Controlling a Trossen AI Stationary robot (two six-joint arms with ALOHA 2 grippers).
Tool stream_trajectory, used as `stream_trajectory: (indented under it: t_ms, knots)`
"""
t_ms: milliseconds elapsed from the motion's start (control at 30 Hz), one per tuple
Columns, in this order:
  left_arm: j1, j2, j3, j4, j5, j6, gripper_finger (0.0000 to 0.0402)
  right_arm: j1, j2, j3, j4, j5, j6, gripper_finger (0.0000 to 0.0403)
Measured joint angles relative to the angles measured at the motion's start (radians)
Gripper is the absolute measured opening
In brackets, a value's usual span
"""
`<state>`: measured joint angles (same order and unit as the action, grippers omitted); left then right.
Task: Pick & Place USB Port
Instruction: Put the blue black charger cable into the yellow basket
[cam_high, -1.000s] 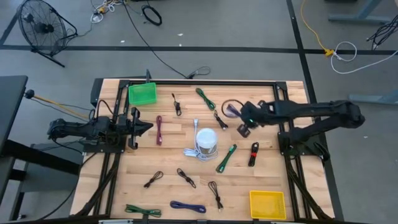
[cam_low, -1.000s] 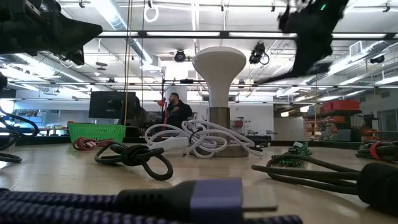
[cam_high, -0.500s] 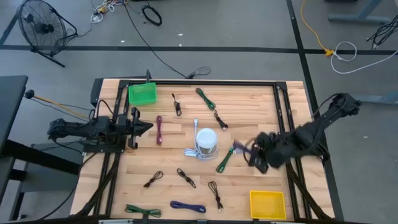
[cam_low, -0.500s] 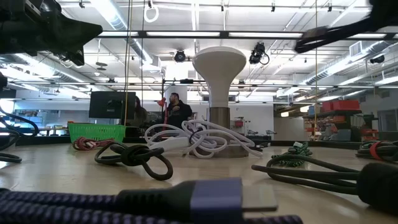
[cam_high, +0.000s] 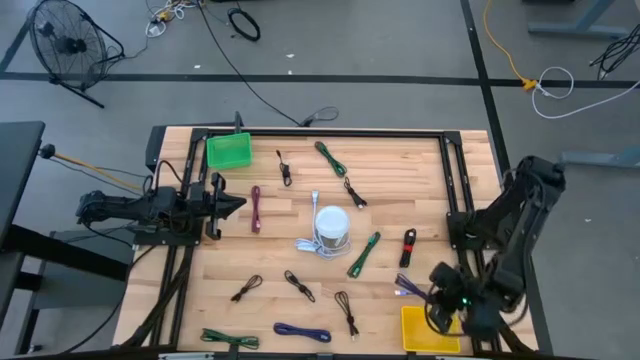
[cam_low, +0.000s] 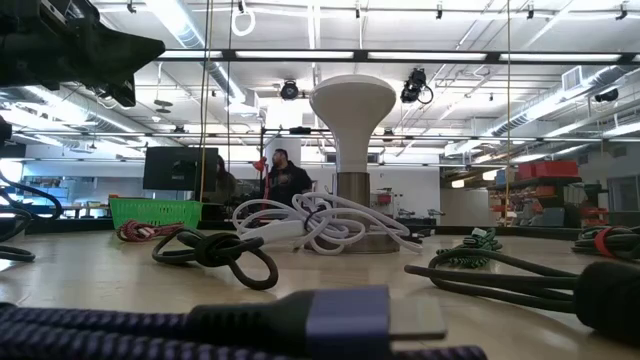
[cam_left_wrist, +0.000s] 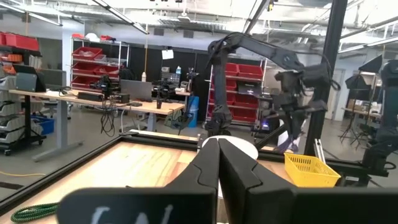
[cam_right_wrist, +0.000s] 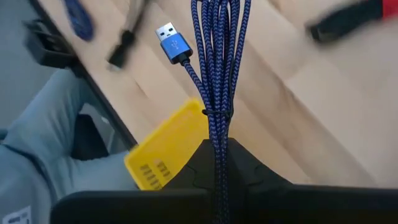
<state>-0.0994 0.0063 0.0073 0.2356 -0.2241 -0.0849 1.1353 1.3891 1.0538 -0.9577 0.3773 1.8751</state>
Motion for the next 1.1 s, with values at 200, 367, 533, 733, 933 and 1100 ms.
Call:
stream_trajectory:
  t_ms: [200, 367, 533, 733, 933, 1100]
  knots:
    - [0.000, 0.000, 0.000, 0.000, 0.000, 0.000, 0.0007, 0.074, 0.087, 0.000, -0.011, 0.078, 0.202, 0.0010]
    - [0.000, 0.000, 0.000, 0.000, 0.000, 0.003, 0.0007, 0.122, 0.110, 0.000, 0.013, 0.130, 0.244, 0.0010]
    - [0.000, 0.000, 0.000, 0.000, 0.000, 0.003, 0.0007, 0.171, 0.110, 0.000, 0.040, 0.185, 0.287, 0.0009]
    - [0.000, 0.000, 0.000, 0.000, 0.000, 0.003, 0.0007, 0.230, 0.131, 0.001, 0.059, 0.186, 0.337, 0.0009]
    - [0.000, 0.000, 0.000, 0.000, 0.000, -0.001, 0.0007, 0.272, 0.139, 0.001, 0.175, 0.242, 0.304, 0.0009]
    - [0.000, 0.000, 0.000, 0.000, 0.000, 0.000, 0.0007, 0.271, 0.169, 0.001, 0.214, 0.240, 0.264, 0.0009]
